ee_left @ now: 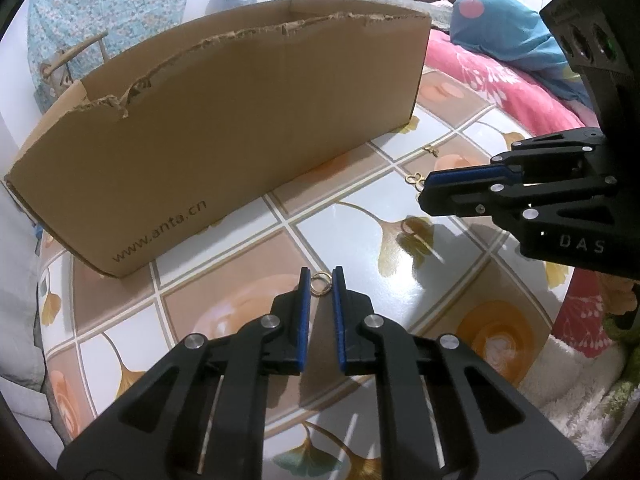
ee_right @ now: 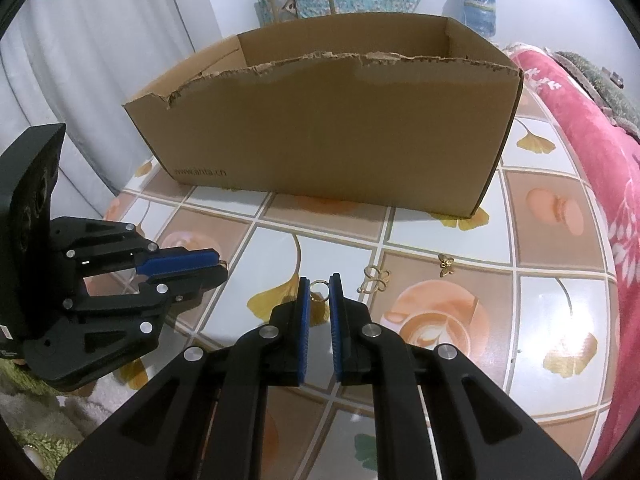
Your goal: Organize jewelry
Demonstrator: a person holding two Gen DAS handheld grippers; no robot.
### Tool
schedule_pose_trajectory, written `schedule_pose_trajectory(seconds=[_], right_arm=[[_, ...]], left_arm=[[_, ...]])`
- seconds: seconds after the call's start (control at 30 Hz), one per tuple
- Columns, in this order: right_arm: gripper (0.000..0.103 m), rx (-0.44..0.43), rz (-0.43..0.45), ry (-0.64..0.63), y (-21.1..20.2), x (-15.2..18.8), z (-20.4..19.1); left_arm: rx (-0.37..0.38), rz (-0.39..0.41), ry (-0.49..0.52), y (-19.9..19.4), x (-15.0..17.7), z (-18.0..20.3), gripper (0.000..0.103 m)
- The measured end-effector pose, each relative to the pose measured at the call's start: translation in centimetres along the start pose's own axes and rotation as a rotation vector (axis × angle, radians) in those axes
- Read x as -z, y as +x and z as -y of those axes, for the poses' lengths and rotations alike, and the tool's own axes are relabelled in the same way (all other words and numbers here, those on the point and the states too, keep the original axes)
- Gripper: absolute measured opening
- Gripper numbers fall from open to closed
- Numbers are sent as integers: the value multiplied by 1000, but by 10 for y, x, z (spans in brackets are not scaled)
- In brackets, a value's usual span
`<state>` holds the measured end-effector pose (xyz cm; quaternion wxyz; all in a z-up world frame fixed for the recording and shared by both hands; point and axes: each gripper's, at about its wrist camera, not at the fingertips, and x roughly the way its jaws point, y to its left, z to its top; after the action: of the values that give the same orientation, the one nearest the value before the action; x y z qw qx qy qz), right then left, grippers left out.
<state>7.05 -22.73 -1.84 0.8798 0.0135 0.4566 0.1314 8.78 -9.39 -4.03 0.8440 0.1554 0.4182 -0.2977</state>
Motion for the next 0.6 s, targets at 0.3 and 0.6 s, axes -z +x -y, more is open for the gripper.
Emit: schedule_pose_trajectory(seconds=[0.3, 0.6], right_arm=[[10, 3, 39, -21, -23, -7, -7], [10, -64, 170, -49, -76, -42, -21]], left_arm=[[-16, 58, 15, -29, -7, 2, 10], [6, 218, 37, -93, -43, -4, 10]])
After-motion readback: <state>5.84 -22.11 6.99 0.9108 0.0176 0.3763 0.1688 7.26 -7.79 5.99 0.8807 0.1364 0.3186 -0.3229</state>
